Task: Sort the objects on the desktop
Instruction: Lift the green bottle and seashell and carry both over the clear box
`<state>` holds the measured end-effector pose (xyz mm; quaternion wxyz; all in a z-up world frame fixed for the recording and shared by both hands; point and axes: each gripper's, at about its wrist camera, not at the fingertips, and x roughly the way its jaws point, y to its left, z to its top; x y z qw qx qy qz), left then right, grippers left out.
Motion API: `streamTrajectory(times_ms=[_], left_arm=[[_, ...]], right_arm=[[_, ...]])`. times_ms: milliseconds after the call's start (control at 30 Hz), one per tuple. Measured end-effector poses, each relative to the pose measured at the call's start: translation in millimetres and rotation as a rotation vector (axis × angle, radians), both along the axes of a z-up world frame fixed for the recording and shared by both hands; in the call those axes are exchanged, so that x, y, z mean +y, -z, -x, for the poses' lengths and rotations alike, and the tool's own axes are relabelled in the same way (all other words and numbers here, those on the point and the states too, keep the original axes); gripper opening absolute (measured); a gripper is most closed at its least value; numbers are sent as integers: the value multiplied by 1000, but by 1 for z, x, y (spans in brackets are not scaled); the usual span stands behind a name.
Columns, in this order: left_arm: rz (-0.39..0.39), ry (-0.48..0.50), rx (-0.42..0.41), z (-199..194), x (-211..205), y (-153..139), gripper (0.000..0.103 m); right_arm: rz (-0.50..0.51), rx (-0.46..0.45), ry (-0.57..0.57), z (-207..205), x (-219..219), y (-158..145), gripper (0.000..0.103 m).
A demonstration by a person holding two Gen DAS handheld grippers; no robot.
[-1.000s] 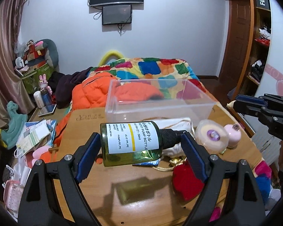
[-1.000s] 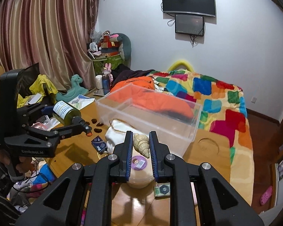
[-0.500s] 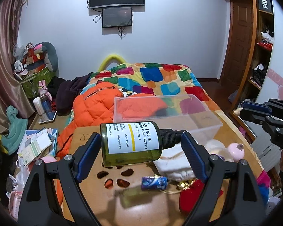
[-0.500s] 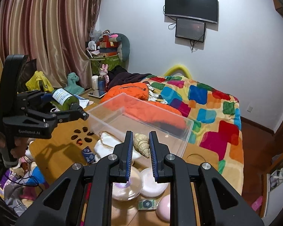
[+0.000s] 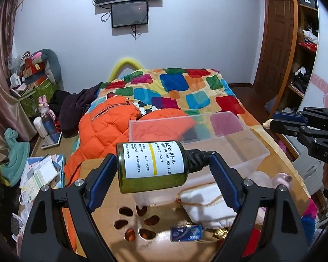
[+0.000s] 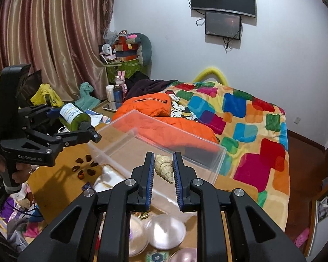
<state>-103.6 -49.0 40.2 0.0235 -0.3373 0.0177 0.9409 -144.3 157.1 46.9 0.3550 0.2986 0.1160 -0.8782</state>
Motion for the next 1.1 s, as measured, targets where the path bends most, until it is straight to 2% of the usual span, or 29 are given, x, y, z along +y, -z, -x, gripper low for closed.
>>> streamTrajectory(times_ms=[233,467,1100], left_arm=[[-6,17,-29,30,-1,3,86],[-5,37,-86,57,1,20,86],[78,79,-182,103,7,48,86]], right_arm=[[13,-41,-23,25,-1,4,15],[-27,-47,-51,42,-14,10,16],[-140,-150,-82,85,-41,49,16]])
